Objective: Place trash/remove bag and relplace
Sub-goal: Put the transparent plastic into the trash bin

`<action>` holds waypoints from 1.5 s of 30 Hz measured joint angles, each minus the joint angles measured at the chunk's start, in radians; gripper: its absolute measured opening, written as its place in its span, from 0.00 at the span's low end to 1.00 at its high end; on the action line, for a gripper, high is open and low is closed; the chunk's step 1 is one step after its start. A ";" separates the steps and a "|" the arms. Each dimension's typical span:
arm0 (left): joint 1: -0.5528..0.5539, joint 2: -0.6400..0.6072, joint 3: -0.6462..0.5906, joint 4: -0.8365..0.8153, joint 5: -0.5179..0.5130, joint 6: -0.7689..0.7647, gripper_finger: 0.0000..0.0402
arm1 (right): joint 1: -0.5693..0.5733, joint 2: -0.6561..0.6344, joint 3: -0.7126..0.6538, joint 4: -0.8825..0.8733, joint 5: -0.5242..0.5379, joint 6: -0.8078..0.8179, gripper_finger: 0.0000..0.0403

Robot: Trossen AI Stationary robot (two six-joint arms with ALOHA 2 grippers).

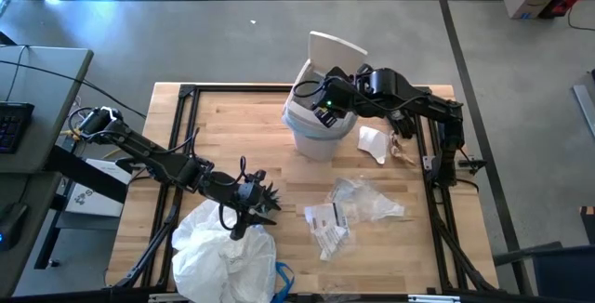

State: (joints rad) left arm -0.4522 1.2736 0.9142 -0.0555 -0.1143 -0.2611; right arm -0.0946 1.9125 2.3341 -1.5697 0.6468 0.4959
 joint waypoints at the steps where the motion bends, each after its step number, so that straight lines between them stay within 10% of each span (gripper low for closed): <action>1: 0.000 0.000 0.000 0.000 0.000 0.000 0.42 | 0.003 0.000 0.000 0.000 0.006 0.004 0.34; 22: 0.000 0.000 0.000 -0.020 0.000 0.000 0.42 | 0.494 -0.028 -0.033 0.021 -0.107 0.263 0.35; 45: 0.013 0.106 0.000 0.070 0.003 0.026 0.42 | 0.729 -0.024 -1.035 0.985 -0.369 0.586 0.35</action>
State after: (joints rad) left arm -0.4389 1.3791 0.9146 0.0141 -0.1117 -0.2348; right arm 0.6346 1.8881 1.2994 -0.5852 0.2781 1.0814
